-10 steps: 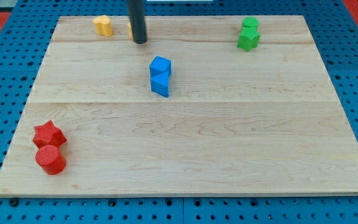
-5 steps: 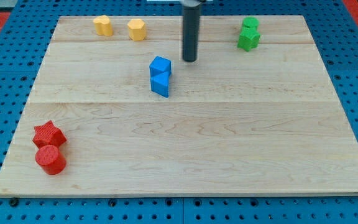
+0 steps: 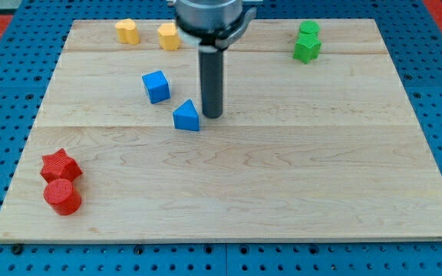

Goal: Push the blue triangle towards the red star

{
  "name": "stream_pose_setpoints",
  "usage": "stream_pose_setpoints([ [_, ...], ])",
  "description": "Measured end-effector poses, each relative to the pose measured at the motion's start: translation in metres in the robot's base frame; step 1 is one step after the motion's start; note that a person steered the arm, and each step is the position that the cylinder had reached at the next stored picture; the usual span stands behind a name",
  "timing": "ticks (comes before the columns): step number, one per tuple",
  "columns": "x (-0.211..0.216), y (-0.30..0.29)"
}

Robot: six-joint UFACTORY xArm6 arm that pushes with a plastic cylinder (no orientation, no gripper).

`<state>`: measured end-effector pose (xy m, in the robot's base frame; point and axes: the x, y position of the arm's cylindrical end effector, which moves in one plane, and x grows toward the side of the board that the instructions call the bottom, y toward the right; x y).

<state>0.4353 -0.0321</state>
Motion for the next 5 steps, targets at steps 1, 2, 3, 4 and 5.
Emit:
stream_pose_setpoints([
  [1,0.013,-0.059],
  [2,-0.019,-0.060],
  [3,-0.008,-0.093],
  [4,0.062,-0.113],
  [5,0.042,-0.069],
])
